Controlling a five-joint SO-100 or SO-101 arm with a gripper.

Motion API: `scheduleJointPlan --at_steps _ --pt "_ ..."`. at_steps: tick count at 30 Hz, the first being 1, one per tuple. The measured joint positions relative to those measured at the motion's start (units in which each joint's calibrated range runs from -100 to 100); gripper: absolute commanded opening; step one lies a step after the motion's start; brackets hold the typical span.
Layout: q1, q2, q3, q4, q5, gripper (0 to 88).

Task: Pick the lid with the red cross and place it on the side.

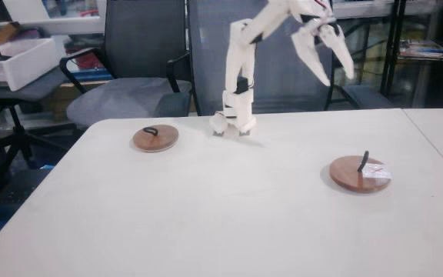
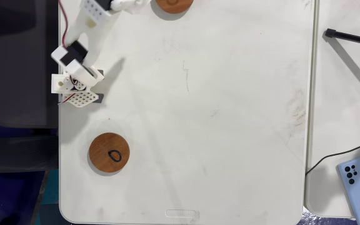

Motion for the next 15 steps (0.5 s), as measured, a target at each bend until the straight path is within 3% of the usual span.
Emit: scheduleJointPlan --at_steps 6,10,15 --pt "5.8 -15.5 24.1 0.0 0.1 0.0" --pt "14.1 -27.6 36.9 0.0 1.1 0.9" --pt "26.6 -44.0 50.5 0.0 6.6 1.0"
